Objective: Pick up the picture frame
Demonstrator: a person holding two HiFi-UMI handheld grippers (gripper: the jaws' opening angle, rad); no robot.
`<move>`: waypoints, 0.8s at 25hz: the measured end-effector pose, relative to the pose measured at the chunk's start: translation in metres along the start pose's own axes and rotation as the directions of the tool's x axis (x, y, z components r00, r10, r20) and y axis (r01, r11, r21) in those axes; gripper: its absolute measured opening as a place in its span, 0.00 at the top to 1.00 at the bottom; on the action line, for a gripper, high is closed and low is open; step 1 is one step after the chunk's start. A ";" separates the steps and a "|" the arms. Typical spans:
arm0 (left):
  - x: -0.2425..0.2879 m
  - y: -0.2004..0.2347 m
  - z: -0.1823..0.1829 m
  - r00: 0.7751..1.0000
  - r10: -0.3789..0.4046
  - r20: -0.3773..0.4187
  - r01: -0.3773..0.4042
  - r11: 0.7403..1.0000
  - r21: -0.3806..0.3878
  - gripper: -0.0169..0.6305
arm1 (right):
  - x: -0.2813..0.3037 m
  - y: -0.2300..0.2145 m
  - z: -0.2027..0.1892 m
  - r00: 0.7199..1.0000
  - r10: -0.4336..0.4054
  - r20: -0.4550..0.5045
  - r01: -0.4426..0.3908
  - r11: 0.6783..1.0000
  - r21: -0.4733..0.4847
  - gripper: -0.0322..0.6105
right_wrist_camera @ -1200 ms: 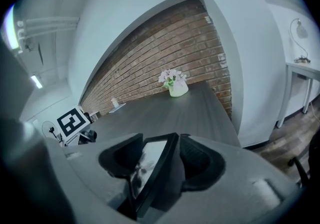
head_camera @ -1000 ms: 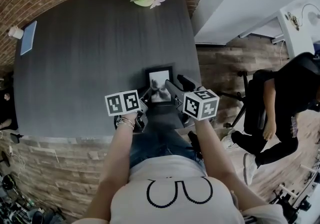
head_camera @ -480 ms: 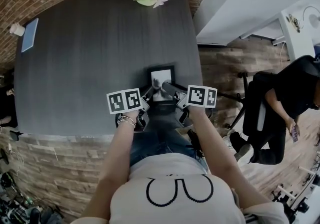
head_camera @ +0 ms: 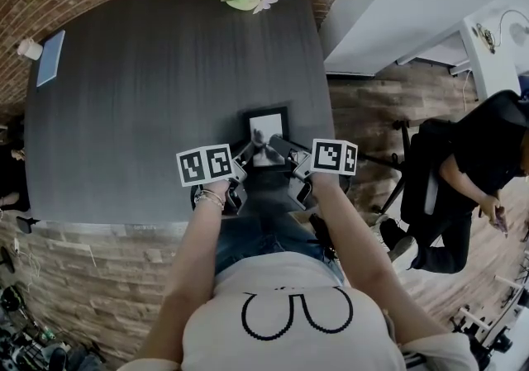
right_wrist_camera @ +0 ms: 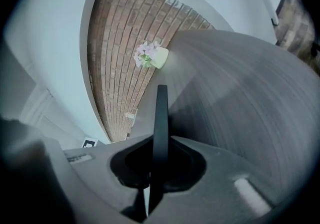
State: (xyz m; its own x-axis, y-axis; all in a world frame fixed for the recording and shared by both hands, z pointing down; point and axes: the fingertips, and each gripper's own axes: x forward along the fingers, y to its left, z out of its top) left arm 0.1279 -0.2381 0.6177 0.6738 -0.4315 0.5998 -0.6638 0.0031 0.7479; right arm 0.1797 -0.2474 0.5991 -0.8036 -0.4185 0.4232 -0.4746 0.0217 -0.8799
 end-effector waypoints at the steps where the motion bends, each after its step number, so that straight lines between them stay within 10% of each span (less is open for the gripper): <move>1: 0.000 0.000 0.000 1.000 -0.003 0.001 0.003 1.000 -0.005 0.86 | 0.000 0.001 0.000 1.000 0.002 -0.001 -0.002 1.000 -0.005 0.92; 20: -0.029 -0.019 0.019 0.999 0.006 0.046 -0.010 0.996 0.089 0.66 | -0.006 0.021 0.001 0.998 0.030 0.049 -0.028 0.999 -0.039 0.92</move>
State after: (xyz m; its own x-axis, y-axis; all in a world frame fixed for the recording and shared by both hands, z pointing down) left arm 0.1150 -0.2432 0.5803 0.6542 -0.4724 0.5907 -0.6969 -0.0731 0.7134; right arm 0.1755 -0.2456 0.5780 -0.7989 -0.4617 0.3855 -0.4656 0.0688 -0.8823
